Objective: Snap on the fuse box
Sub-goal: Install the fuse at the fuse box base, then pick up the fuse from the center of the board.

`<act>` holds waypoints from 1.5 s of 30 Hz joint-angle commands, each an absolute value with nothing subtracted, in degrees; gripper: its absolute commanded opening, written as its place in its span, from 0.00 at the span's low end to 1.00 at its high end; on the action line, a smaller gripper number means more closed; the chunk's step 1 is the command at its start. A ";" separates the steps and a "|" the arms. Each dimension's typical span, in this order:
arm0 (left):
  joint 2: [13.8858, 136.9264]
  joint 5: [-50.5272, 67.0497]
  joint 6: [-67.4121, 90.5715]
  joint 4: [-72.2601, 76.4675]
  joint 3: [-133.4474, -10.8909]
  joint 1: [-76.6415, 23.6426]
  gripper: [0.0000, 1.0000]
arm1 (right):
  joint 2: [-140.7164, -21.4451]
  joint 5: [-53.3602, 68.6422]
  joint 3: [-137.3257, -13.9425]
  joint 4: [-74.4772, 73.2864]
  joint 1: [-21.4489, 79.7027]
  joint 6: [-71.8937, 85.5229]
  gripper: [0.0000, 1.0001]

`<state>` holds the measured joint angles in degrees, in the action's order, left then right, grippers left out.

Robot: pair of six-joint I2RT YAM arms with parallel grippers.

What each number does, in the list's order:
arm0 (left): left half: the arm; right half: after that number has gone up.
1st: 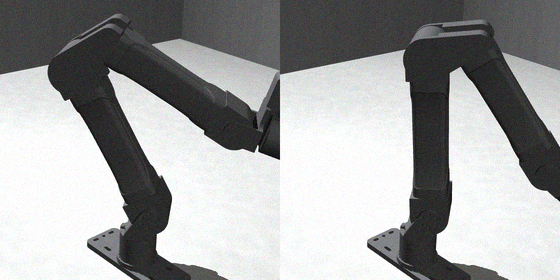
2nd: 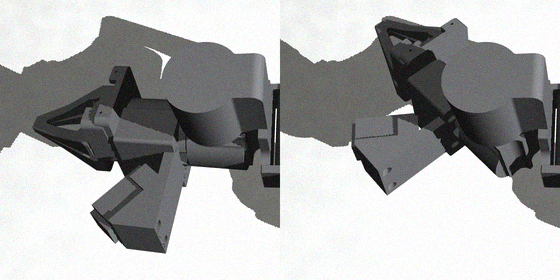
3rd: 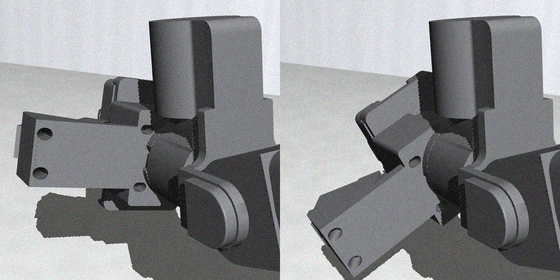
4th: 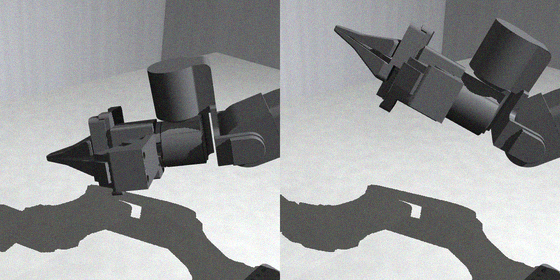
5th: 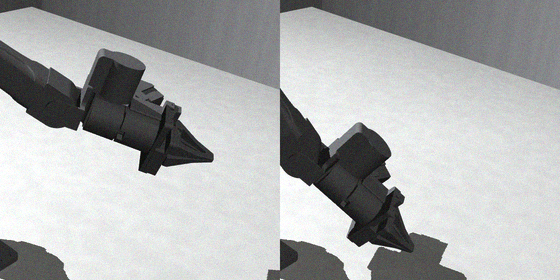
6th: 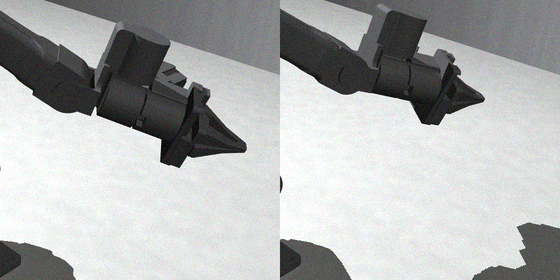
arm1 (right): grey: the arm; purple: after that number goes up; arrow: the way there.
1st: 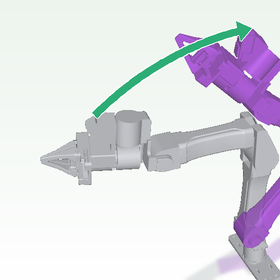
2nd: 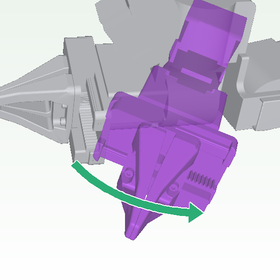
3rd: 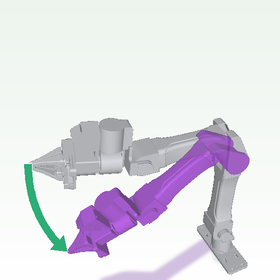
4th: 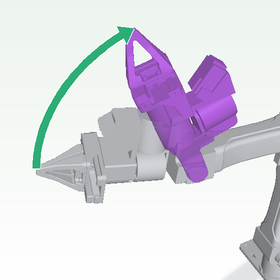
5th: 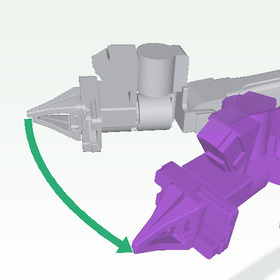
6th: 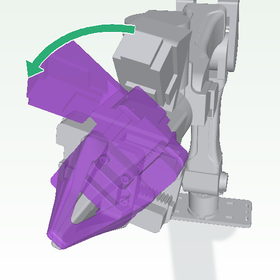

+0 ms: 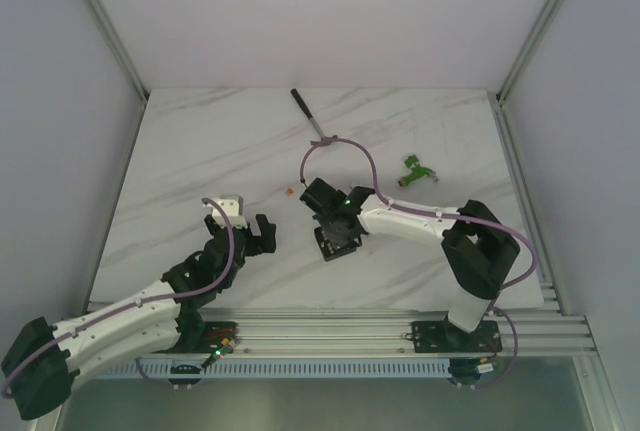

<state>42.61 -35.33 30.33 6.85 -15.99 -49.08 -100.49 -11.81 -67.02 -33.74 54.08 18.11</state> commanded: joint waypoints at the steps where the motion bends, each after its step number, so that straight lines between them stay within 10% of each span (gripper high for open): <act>1: 42.88 -34.81 31.46 7.53 -17.26 -48.78 1.00 | -102.32 -9.59 -63.34 -31.76 54.21 18.38 0.00; 15: 43.47 -35.83 35.07 4.80 -19.36 -48.17 1.00 | -88.96 -12.09 -65.36 -24.26 54.17 16.18 0.33; 27: 48.70 -20.88 43.46 5.24 -16.26 -30.98 1.00 | -104.67 -12.09 -73.97 -10.98 53.89 8.15 0.52; 45: 48.08 -16.91 43.61 5.54 -14.88 -26.29 1.00 | -123.72 -12.23 -89.54 0.18 49.58 9.25 0.39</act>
